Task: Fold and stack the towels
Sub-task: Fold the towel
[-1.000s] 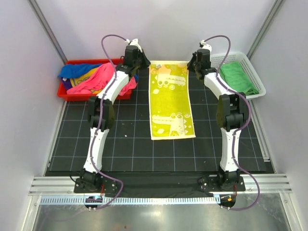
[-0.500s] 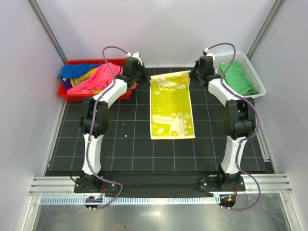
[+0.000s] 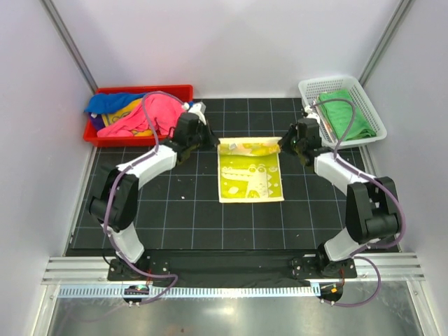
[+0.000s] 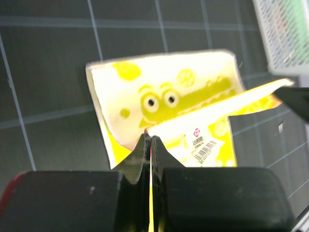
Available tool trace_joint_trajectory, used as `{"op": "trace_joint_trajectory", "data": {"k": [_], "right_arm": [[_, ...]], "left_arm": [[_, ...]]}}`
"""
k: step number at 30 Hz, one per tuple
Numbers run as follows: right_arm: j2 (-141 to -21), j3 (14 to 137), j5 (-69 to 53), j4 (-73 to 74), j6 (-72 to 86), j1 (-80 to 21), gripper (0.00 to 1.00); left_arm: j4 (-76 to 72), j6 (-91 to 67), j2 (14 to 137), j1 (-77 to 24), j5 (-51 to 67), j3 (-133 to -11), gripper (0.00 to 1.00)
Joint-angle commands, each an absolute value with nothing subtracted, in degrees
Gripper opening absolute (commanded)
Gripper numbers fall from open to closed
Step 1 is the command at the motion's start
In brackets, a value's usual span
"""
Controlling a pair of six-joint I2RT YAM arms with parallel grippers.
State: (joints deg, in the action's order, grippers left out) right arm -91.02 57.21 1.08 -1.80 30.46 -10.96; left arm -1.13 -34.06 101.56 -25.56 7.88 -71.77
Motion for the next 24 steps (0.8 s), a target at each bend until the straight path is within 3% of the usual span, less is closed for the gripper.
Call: {"op": "trace_joint_trajectory", "data": {"k": [1,8,24], "right_arm": [[-84.1,51.3,4.0,-6.2,30.8,-10.3,0.01],[-74.3,41.1,2.1,-6.9,32.0,-11.8,0.01],[-66.0,34.5,6.9,-1.1,32.2,-15.3,0.01]], "left_arm": [[-4.9,-33.7,97.1,-27.0,2.7,-64.9,0.00],[-7.6,-35.2,92.6,-29.4,0.5,-55.8,0.00],[-7.0,-34.5,89.2,-35.1,-3.1,-53.4,0.00]]}}
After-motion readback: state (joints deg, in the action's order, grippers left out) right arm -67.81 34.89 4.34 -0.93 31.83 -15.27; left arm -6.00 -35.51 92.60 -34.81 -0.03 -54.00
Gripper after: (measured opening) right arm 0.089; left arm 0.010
